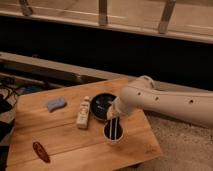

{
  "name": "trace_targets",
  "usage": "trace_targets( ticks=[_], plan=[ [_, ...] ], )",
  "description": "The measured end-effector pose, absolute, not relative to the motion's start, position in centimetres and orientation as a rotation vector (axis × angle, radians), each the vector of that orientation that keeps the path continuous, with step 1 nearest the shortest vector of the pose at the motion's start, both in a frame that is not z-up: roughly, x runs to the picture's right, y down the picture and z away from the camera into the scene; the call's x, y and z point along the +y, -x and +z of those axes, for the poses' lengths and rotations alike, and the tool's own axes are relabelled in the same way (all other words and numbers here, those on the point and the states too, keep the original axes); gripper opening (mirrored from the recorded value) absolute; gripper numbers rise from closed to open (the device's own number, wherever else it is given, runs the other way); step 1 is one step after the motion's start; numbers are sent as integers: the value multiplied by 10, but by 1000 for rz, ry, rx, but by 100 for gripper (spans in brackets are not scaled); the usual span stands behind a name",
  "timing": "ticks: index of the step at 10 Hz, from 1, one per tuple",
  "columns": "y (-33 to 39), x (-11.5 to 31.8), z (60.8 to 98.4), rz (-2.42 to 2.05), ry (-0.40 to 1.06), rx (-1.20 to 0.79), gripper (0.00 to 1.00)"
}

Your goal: Place the eraser in the ceramic cup

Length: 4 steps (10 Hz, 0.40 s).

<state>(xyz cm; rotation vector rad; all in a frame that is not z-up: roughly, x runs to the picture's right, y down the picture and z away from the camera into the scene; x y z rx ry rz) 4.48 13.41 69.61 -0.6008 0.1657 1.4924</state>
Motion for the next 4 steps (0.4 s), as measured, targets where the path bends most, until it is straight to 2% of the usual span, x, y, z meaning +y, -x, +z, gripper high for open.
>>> trace_targets(
  ticks=[4],
  plan=[
    [-45, 137, 696, 1491, 602, 167, 22]
  ],
)
